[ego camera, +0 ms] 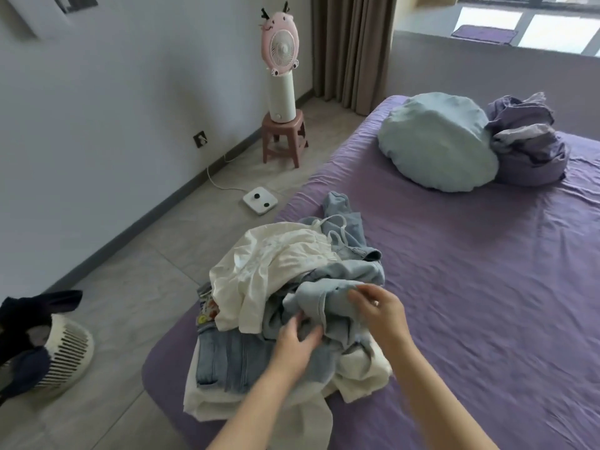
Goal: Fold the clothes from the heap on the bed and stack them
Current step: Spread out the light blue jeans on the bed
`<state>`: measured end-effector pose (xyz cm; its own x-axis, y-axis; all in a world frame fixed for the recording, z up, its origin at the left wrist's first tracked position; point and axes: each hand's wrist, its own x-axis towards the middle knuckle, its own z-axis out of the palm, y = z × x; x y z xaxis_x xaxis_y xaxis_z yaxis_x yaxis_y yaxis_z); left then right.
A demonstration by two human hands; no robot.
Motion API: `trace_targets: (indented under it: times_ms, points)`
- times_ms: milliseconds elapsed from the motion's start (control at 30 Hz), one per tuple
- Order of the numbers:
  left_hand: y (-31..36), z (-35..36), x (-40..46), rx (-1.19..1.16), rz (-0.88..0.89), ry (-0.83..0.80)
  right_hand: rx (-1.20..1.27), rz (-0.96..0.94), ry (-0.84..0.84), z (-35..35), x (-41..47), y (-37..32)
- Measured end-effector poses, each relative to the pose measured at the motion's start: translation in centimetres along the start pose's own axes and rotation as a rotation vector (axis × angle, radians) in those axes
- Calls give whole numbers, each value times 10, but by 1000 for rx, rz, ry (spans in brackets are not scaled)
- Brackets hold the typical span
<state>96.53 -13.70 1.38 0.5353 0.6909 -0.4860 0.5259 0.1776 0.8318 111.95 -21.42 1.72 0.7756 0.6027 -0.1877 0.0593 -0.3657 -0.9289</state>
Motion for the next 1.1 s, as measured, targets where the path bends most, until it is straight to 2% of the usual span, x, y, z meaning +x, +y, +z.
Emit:
trace_targets:
  times_ms: [100, 233, 367, 500, 667, 767, 833, 900, 1000, 1100]
  points:
    - [57, -21, -15, -224, 181, -54, 117, -109, 41, -18, -4, -65]
    - [134, -49, -43, -396, 434, -198, 345, -283, 108, -47, -28, -150]
    - [195, -65, -73, -375, 650, -335, 468, -424, 183, -73, -56, -224]
    - [227, -57, -96, -268, 805, -279, 463, -502, 187, -88, -85, -268]
    - [236, -42, -109, -301, 898, -144, 301, -573, 139, -91, -118, -271]
    - [246, -41, -115, -223, 988, -61, 157, -658, 173, -109, -133, -266]
    - [254, -42, -120, -191, 1018, -83, 135, -678, 177, -126, -142, -255]
    - [263, -44, -124, -225, 950, -118, 181, -610, 160, -143, -149, -235]
    - [287, -49, -137, -419, 831, -232, 173, -523, 205, -156, -159, -198]
    - [324, -60, -165, -524, 855, -388, 67, -467, 245, -163, -168, -165]
